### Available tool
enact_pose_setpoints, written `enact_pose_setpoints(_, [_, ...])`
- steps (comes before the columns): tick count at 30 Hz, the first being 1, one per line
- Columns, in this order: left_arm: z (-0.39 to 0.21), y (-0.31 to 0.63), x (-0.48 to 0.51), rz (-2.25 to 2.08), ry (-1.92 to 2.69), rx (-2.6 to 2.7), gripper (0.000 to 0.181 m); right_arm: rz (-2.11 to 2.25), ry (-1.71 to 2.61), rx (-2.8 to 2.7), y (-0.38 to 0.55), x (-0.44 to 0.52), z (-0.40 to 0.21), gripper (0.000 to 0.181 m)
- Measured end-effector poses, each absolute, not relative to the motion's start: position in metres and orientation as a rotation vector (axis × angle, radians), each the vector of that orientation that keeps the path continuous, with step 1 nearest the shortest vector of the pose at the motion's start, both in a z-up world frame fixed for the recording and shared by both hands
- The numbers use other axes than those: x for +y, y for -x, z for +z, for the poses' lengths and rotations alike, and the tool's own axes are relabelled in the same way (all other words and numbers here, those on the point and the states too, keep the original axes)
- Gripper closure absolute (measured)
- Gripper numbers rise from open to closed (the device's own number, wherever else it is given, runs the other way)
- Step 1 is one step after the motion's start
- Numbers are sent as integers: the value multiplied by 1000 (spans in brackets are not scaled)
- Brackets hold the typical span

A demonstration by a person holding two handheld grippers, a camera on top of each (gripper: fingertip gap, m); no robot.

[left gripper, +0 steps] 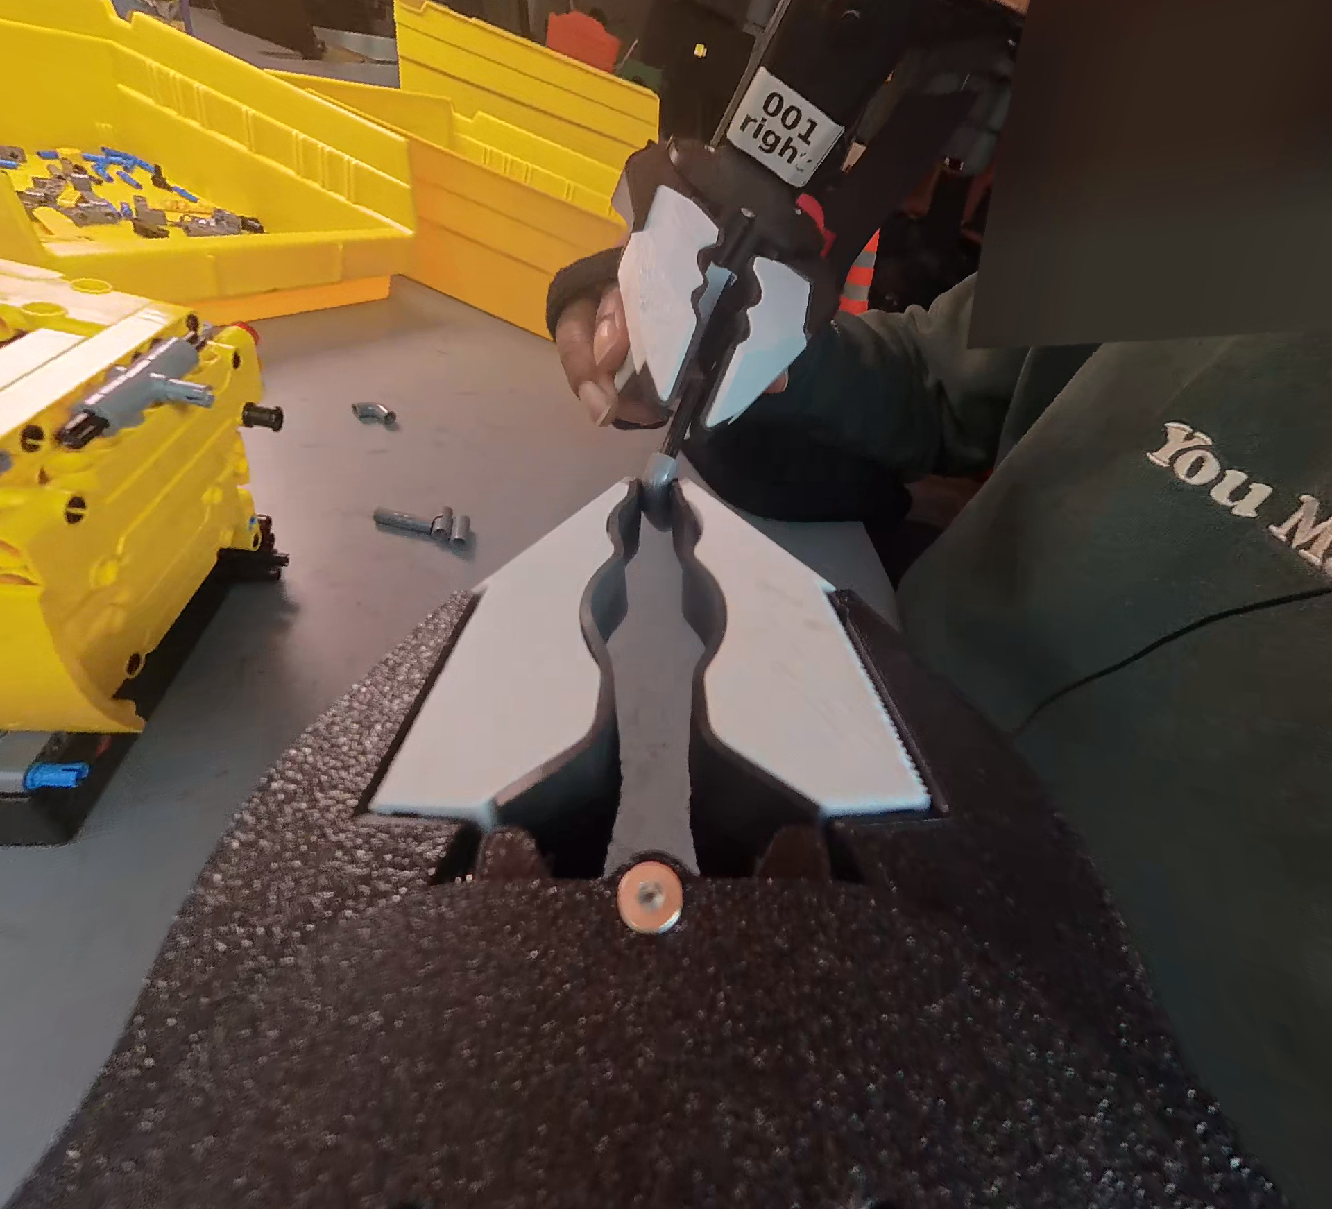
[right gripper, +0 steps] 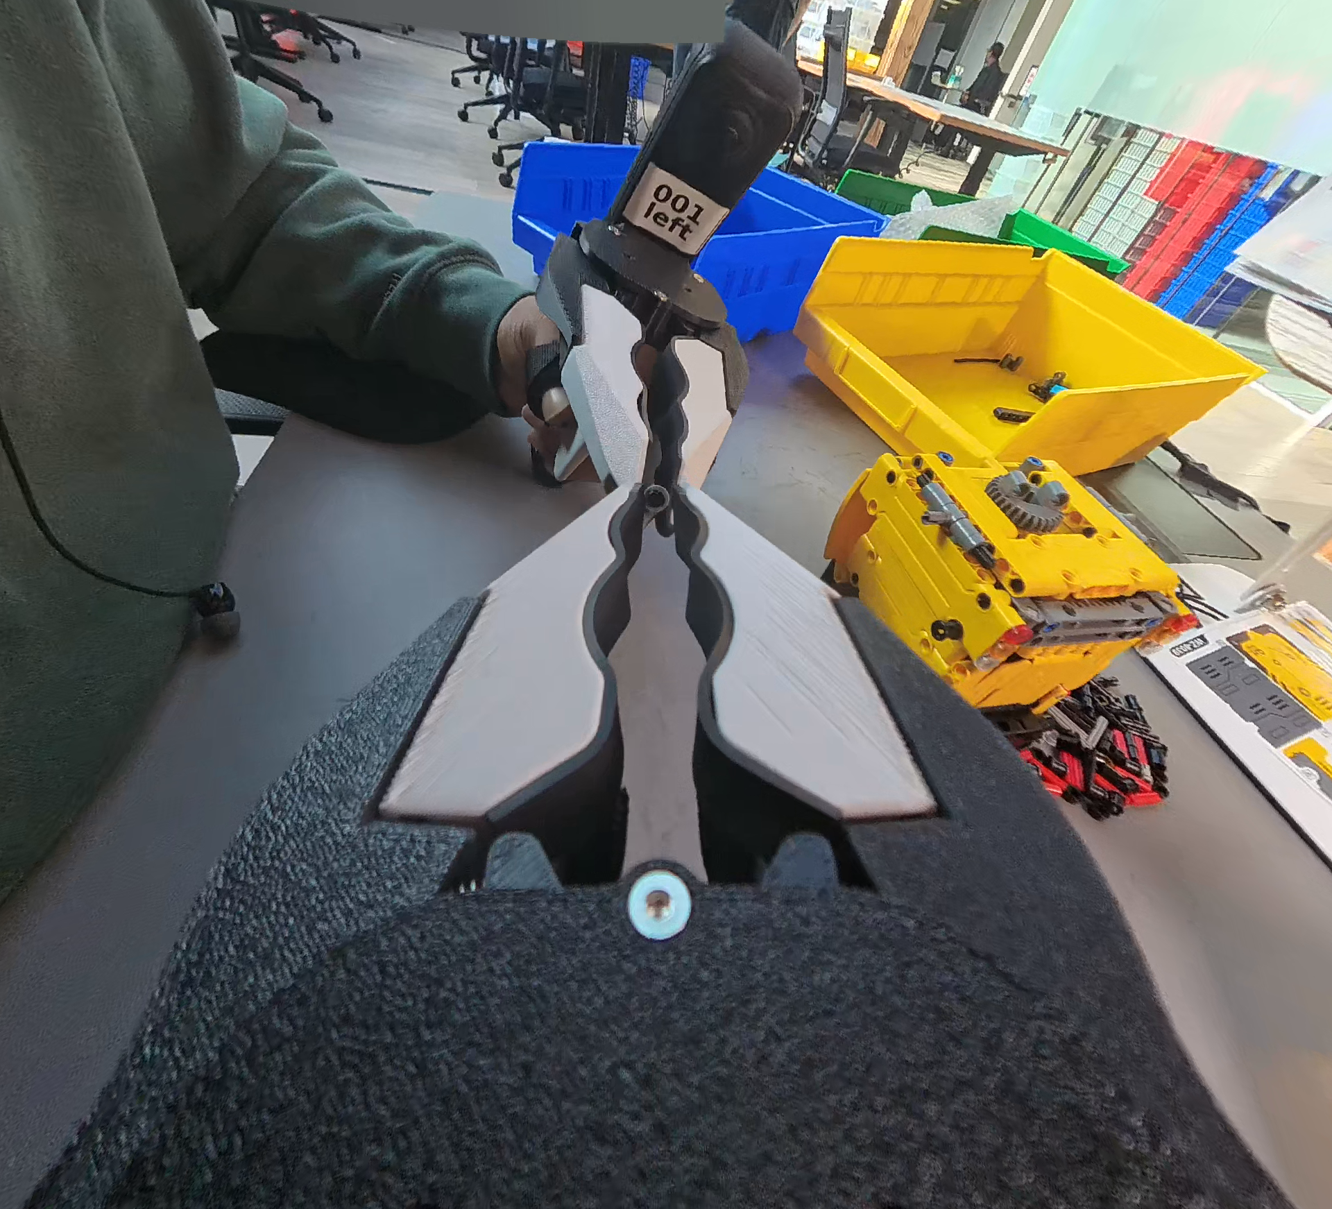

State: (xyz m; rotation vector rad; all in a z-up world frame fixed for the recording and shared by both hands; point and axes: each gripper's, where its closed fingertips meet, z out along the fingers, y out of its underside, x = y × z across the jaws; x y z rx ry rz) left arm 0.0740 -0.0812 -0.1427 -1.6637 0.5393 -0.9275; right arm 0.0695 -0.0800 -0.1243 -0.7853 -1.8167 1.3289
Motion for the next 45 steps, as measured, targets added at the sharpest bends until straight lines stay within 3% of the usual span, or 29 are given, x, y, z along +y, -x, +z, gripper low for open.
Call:
enact_pose_setpoints(36, [-205,-63,-77,-641,2076,586,177,946,840,-2086,-59,-81,-191,179])
enact_pose_setpoints(45, [-170,-63,-80,-937,1924,471,174,1232,776,-1896,-62,-78,-147,169])
